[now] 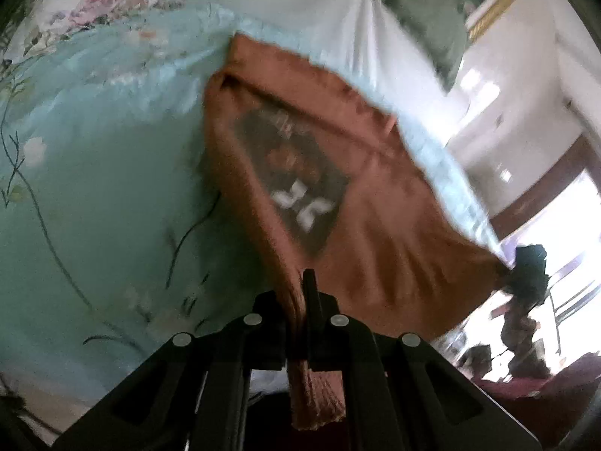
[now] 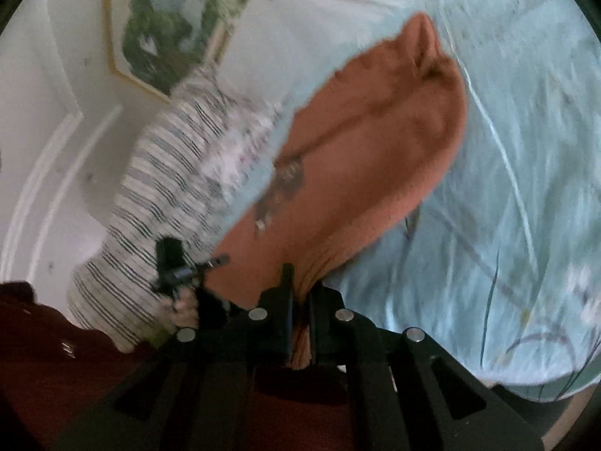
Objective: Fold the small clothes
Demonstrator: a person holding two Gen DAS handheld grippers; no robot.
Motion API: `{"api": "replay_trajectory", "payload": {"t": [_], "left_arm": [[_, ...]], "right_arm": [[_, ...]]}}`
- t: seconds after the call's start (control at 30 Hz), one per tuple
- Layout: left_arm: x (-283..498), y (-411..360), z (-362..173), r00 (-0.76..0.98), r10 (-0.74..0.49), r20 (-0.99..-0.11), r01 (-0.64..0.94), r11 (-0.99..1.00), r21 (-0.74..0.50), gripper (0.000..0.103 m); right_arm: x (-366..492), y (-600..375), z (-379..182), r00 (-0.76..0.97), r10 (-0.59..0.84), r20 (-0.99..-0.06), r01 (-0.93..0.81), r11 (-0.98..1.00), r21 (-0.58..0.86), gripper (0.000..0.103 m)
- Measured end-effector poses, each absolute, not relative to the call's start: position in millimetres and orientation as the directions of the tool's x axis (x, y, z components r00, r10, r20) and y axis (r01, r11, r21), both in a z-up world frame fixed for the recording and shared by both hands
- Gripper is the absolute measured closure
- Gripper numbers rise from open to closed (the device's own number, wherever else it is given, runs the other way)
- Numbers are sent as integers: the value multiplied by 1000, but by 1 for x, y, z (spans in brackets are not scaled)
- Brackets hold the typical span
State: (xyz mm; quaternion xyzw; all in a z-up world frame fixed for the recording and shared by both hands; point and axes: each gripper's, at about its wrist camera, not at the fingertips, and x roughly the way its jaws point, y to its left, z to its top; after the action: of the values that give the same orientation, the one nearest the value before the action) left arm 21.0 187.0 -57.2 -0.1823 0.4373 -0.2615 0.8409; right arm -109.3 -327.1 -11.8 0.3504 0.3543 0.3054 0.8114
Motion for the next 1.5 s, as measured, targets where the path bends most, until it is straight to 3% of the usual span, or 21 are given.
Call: {"api": "replay_trajectory", "payload": {"t": [0.1, 0.27, 0.6, 0.8, 1.17, 1.23, 1.3, 1.37, 1.4, 1.5], "left_arm": [[30, 183, -38, 530, -619, -579, 297, 775, -557, 98], [84, 175, 3, 615, -585, -529, 286, 791, -541, 98], [232, 136, 39, 708, -383, -593, 169, 908, -384, 99], [316, 126, 26, 692, -322, -646, 102, 930, -355, 99], [410, 110, -51, 594, -225, -772, -5, 959, -284, 96], [412, 110, -62, 571, -228, -788, -15, 957, -288, 94], [402, 110, -59, 576, -239, -781, -8, 955, -298, 92], [382, 107, -52, 588, -239, -773, 15, 959, -284, 73], [371, 104, -49, 595, -242, -766, 31, 960, -279, 71], [333, 82, -46, 579, -294, -761, 122, 954, -275, 71]], "right_arm": [[-101, -336, 4, 610, 728, -312, -258, 555, 791, 96], [-57, -355, 29, 707, 631, -318, -224, 627, 746, 96], [87, -378, 58, 794, 413, -445, -62, 784, 617, 96], [159, -384, 52, 787, 378, -488, -17, 803, 596, 96], [256, -384, -24, 625, 318, -713, 124, 861, 493, 95], [257, -390, -32, 607, 336, -720, 152, 840, 520, 95], [244, -398, -29, 625, 341, -702, 171, 818, 549, 90], [224, -401, -14, 664, 285, -691, 178, 837, 517, 77], [213, -401, -5, 690, 256, -678, 178, 847, 500, 67], [191, -382, 11, 727, 254, -638, 108, 876, 471, 65]]}}
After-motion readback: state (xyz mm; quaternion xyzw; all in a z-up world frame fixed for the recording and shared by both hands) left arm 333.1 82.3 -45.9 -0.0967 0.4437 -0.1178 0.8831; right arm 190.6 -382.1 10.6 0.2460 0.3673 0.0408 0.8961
